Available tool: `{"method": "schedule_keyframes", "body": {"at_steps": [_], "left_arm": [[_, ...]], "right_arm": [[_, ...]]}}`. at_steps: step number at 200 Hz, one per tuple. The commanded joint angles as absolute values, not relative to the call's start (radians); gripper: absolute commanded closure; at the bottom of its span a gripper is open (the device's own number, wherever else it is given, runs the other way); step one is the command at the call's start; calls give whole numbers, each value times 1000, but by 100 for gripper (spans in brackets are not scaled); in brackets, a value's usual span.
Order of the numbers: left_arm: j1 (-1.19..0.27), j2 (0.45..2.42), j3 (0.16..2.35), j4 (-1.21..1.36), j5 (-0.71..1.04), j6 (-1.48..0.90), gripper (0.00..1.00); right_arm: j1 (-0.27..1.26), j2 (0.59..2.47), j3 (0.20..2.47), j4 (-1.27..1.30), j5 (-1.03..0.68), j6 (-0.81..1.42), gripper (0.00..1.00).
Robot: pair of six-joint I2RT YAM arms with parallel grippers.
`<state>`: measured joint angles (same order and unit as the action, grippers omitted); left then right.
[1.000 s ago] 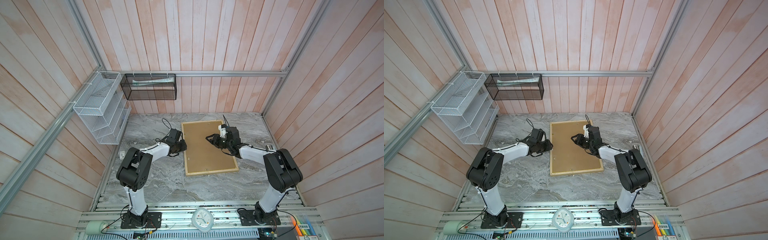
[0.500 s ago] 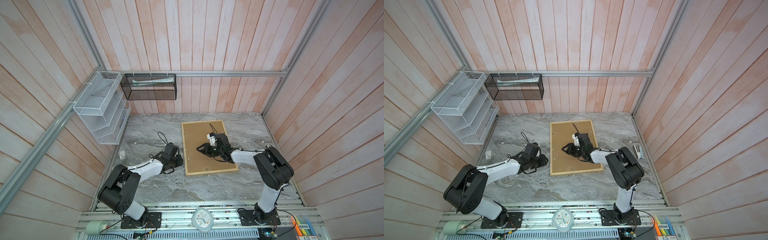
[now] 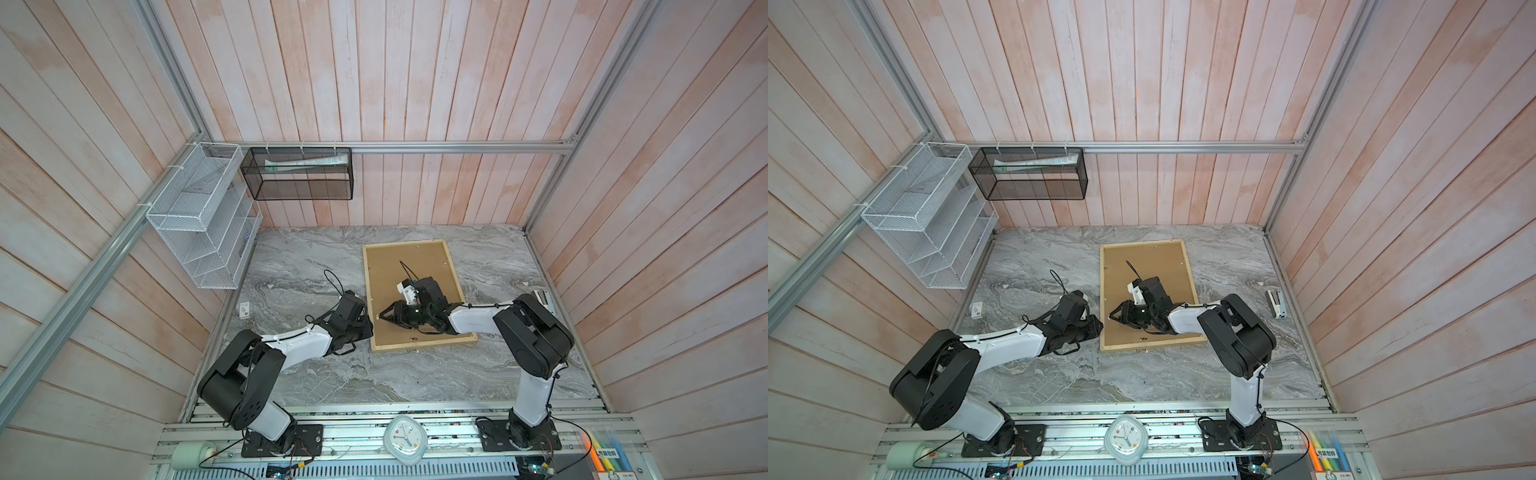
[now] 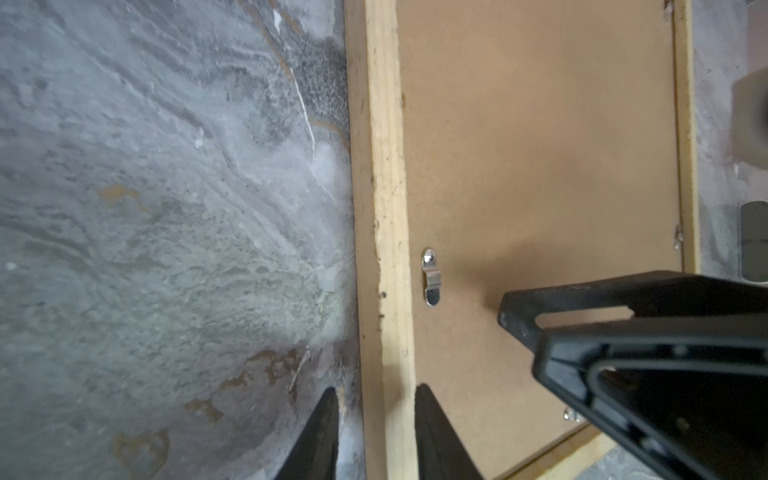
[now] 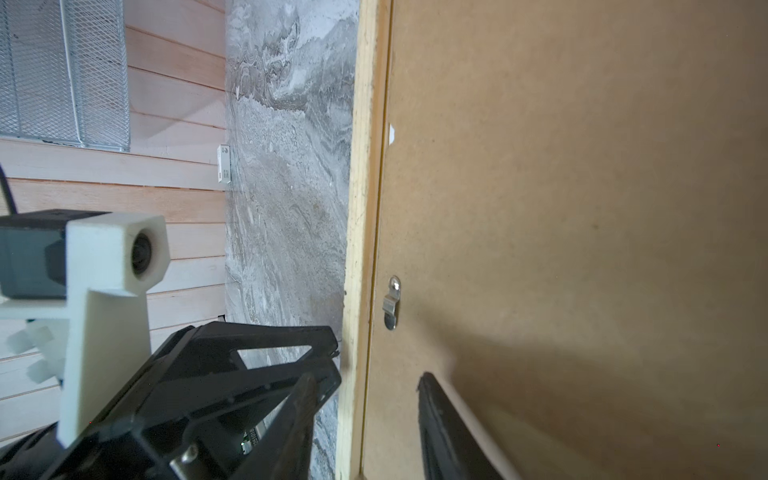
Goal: Put the photo into the frame
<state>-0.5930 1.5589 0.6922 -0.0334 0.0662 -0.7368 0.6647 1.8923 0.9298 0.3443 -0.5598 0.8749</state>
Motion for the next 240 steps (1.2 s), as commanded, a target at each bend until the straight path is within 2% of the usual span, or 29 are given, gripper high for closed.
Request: {"method": "schedule_keyframes", "body": {"at_steps": [1, 83, 159, 240], "left_arm": [[-604, 1588, 731, -53, 28, -723, 68], [-624, 1629, 775, -103, 10, -700, 72], [-638, 1656, 801, -150, -3, -690, 80], [-643, 1689, 829, -130, 40, -676, 83]], "right_arm": [[669, 1923, 942, 322, -593, 873, 58], [675, 1985, 993, 286, -638, 868, 59], [679, 2051, 1061, 174, -597, 878, 63], [689, 2142, 1106, 257, -676, 974, 63]]}}
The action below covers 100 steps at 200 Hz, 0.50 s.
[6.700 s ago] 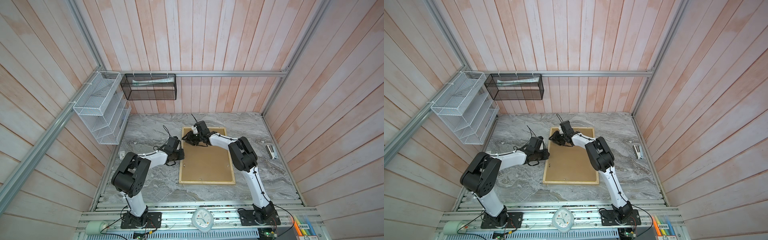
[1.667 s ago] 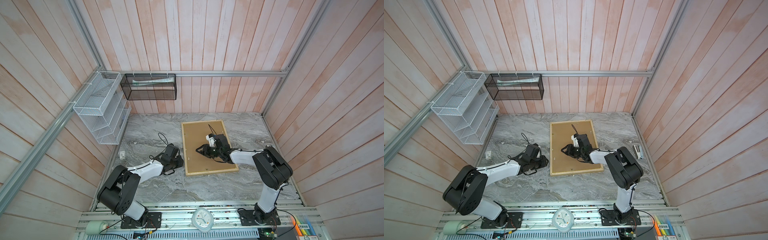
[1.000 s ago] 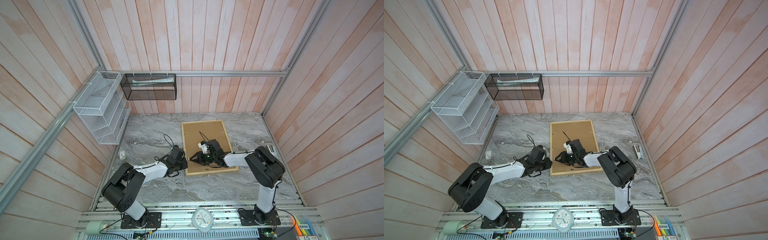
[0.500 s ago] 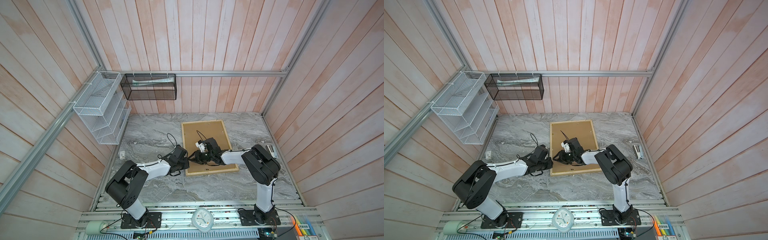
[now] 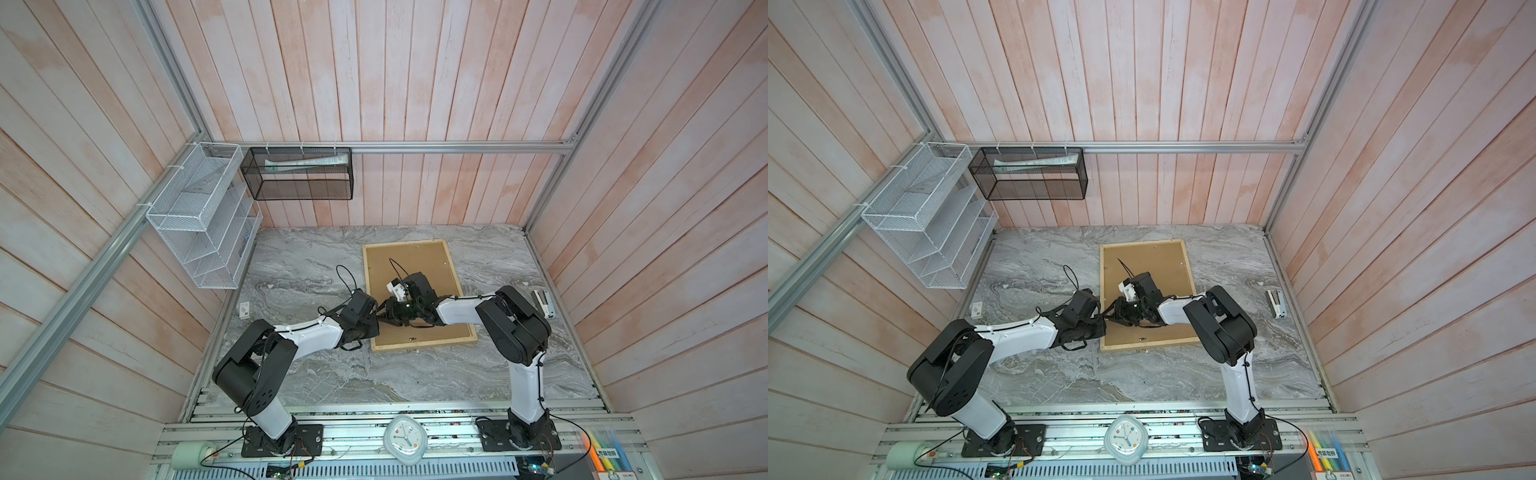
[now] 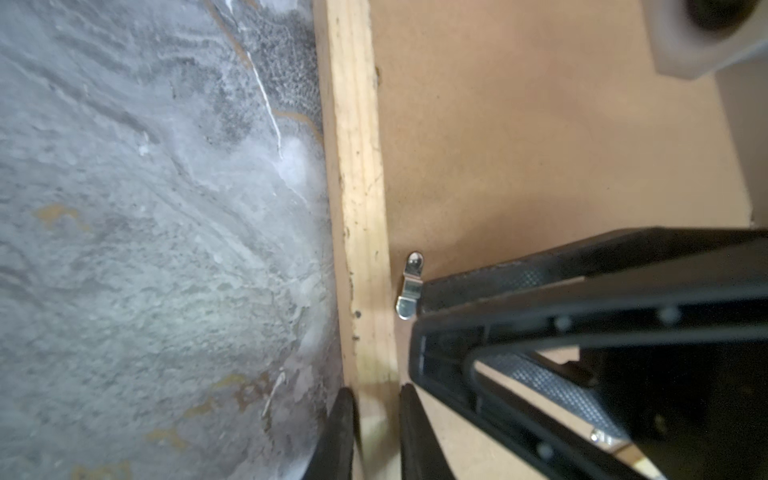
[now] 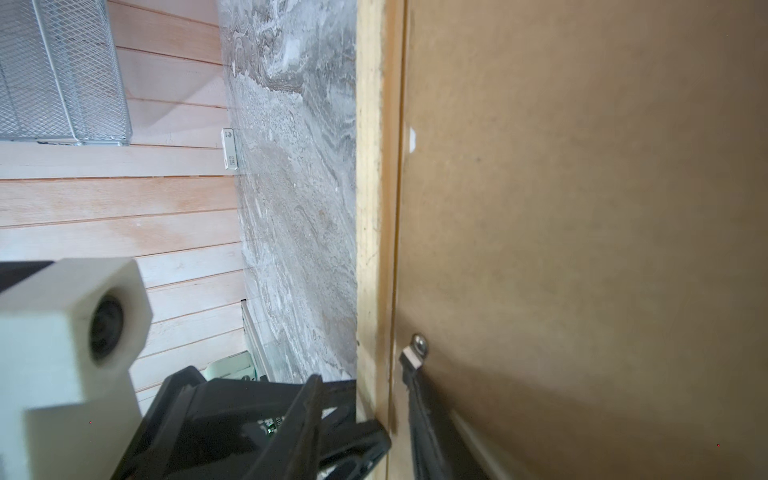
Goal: Put the photo into the frame
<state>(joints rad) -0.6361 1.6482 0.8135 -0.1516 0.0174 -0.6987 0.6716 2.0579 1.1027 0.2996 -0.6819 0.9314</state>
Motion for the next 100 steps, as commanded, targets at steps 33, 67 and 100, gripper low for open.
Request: {"method": "schedule_keyframes", "body": {"at_steps": [33, 67, 100], "left_arm": [[-643, 1686, 828, -123, 48, -671, 84], [-643, 1689, 822, -116, 54, -672, 84], [-640, 1683, 815, -132, 32, -663, 84]], "right_arm": [[689, 2171, 1113, 299, -689, 1025, 63], [687, 2165, 1084, 334, -675, 1054, 64], [680, 2117, 1054, 323, -644, 1029, 64]]}}
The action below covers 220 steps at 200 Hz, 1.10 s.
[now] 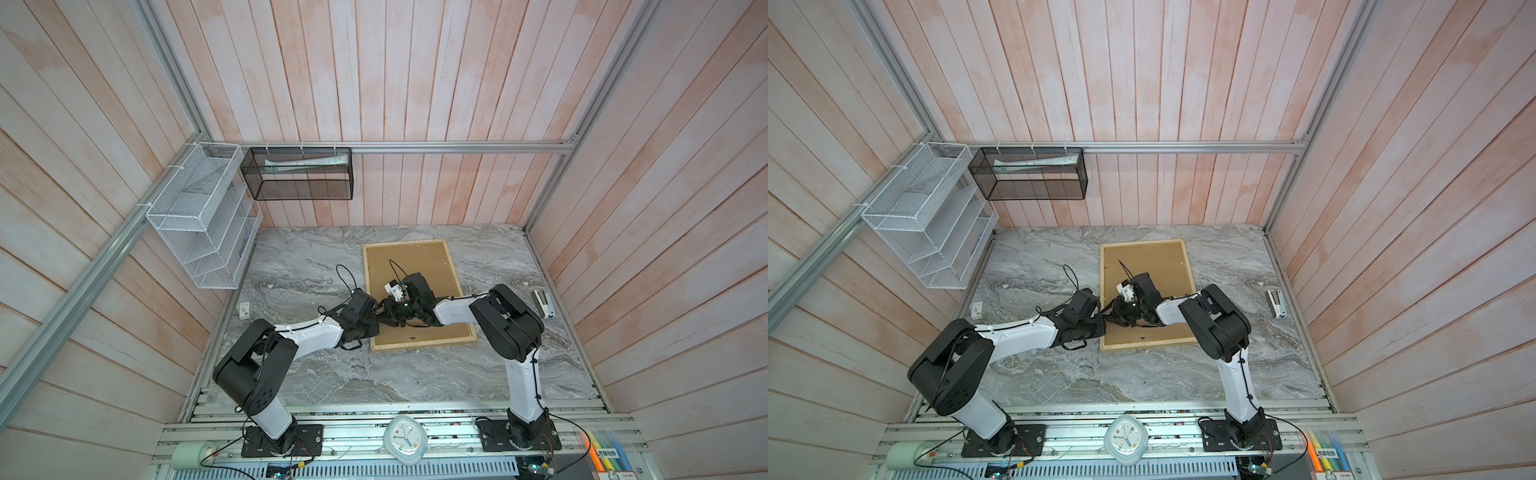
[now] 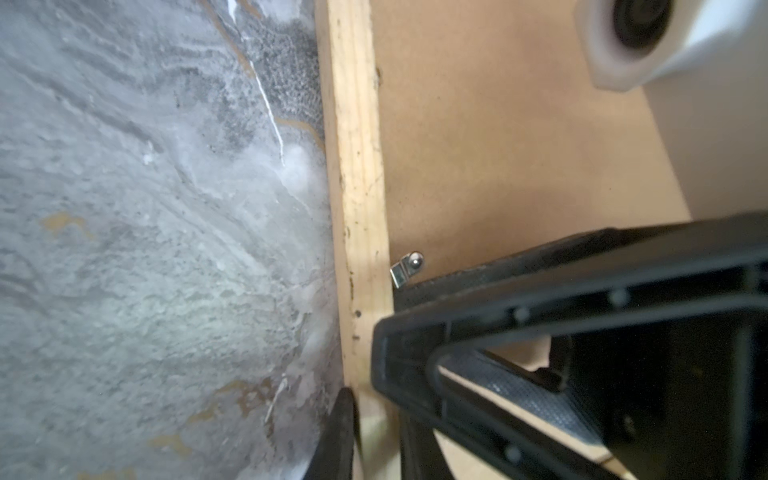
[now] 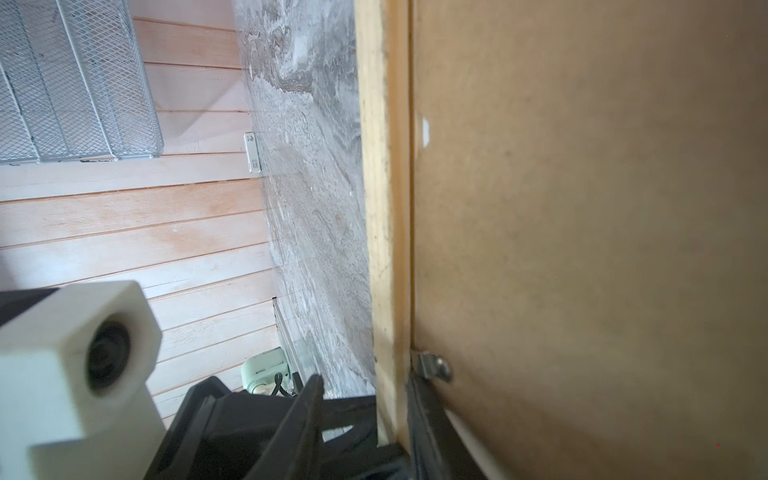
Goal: Put the photo into the frame
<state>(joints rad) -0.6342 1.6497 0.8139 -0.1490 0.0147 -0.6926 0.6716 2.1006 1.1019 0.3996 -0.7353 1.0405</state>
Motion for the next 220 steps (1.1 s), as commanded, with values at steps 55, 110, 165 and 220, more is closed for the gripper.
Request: {"method": "schedule_keyframes", "body": {"at_steps": [55, 110, 165, 220], "left_arm": [[-638, 1689, 822, -132, 37, -652, 86], [-637, 1701, 836, -130, 37, -641, 87], [-638, 1707, 832, -110, 80, -626, 88], [-638, 1704, 827, -98, 112, -612, 88]], "right_arm": [[680, 2074, 1059, 255, -588, 991, 64], [680, 2068, 1061, 249, -583, 988, 64], [680, 2104, 1099, 249, -581, 991, 64], [677, 2129, 1123, 250, -559, 992, 64]]}}
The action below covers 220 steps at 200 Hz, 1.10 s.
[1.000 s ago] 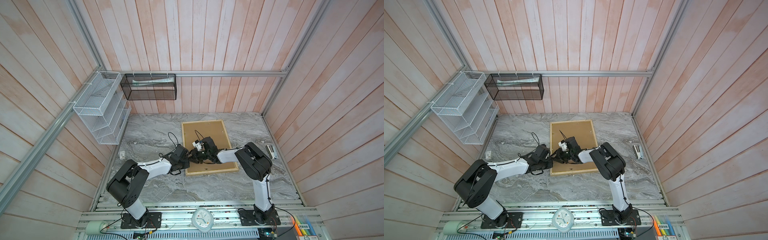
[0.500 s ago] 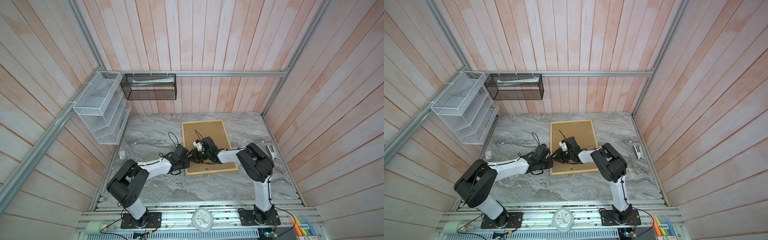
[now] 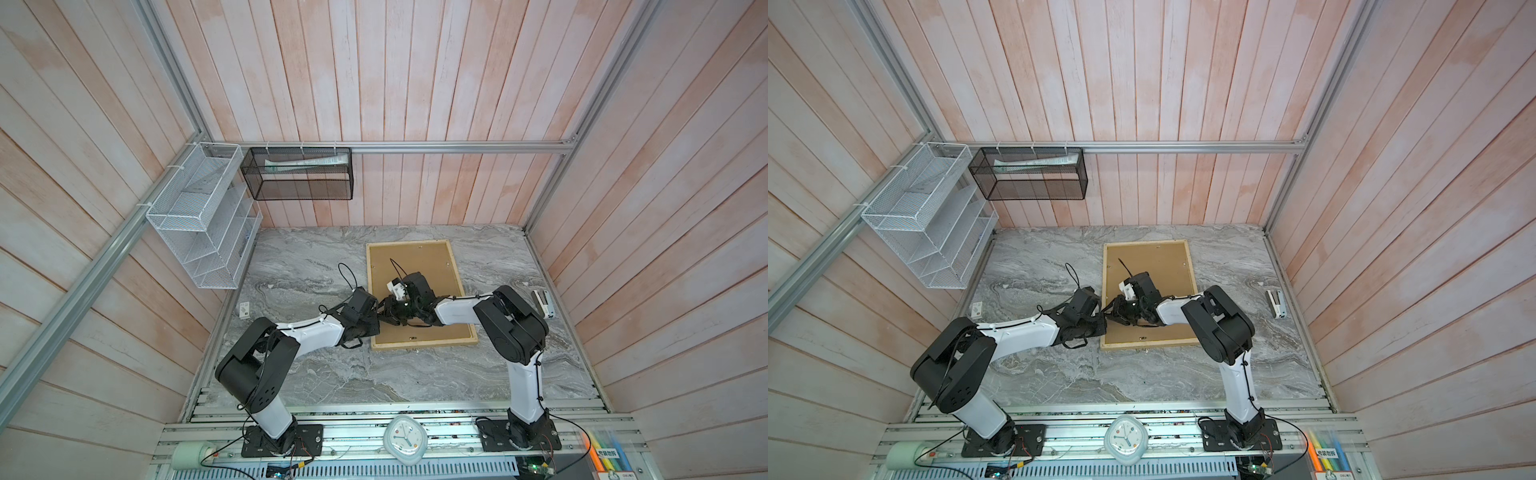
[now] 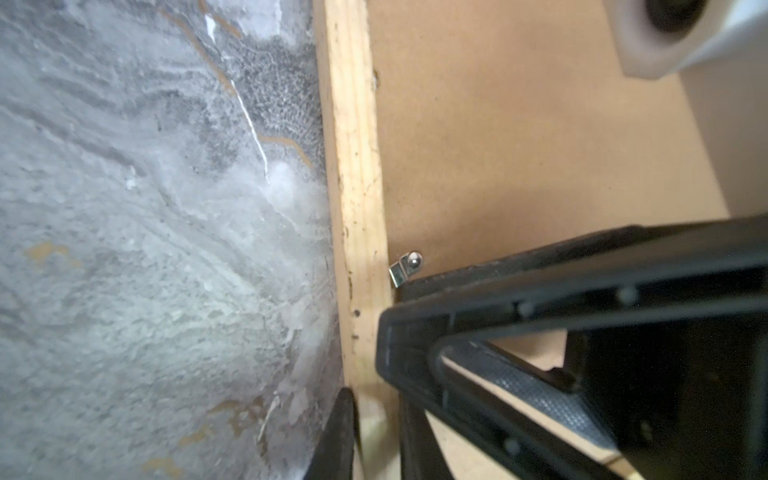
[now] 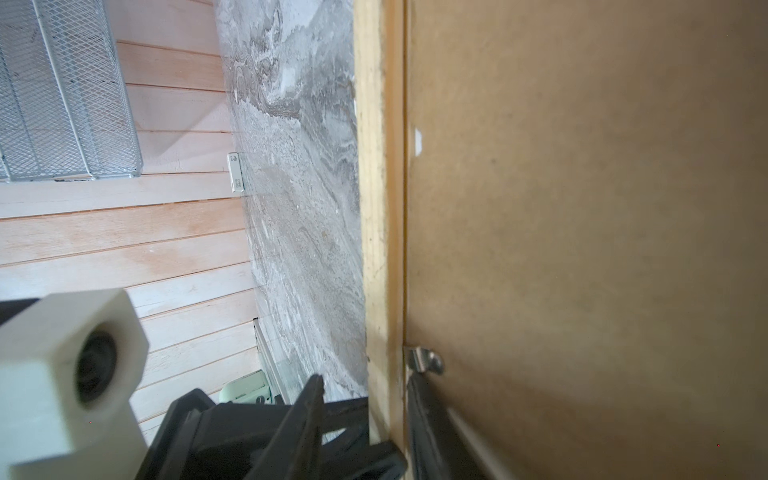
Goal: Put the photo into the frame
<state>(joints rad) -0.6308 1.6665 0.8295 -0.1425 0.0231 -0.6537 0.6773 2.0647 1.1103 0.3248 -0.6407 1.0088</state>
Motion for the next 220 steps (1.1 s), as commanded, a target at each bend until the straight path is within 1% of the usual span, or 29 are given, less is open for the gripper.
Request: {"method": "schedule_keyframes", "body": {"at_steps": [1, 48, 220], "left_arm": [[-638, 1704, 827, -98, 112, -612, 88], [-643, 1710, 828, -72, 150, -608, 89], [-650, 1703, 821, -73, 167, -604, 89]], "right_arm": [[677, 2130, 1124, 251, -559, 993, 64], [666, 2144, 1128, 271, -540, 1005, 64], [643, 2190, 1151, 321, -511, 1028, 64]]}}
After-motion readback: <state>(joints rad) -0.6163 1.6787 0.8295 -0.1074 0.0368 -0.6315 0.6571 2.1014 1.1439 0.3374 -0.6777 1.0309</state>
